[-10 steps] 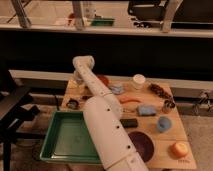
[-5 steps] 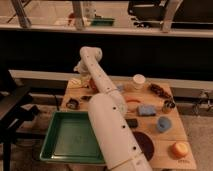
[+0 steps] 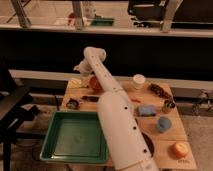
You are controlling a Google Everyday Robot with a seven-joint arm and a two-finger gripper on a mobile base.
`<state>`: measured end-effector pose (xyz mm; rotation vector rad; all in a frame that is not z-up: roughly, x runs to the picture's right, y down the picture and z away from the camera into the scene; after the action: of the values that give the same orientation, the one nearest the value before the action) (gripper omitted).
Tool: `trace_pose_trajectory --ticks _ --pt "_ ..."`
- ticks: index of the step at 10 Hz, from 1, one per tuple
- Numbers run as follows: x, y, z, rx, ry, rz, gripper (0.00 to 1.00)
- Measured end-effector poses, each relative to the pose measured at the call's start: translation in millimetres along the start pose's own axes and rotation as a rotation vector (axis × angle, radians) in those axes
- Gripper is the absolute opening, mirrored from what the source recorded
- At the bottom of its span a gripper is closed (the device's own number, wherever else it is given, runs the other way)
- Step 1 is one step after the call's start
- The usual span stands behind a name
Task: Place banana in table surface
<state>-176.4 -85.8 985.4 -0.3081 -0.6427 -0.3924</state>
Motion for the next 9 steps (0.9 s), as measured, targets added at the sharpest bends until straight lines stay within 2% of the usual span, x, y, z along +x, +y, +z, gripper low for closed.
trace_pose_trajectory --ticks 3,4,5,7,9 --pt "-14.1 5.5 0.9 0.063 -0.037 -0.029 0.78" --pt "-19.1 8.5 1.7 0.102 -0.054 -0.067 0.78" --pt "-22.4 8.1 1.7 0.118 -0.064 -0.088 0.78" --pt "-28.9 9.6 6.6 0.138 -0.081 -0.136 0.78" --pt "-29.5 13.6 12.5 0.138 -0.065 -0.171 0.78"
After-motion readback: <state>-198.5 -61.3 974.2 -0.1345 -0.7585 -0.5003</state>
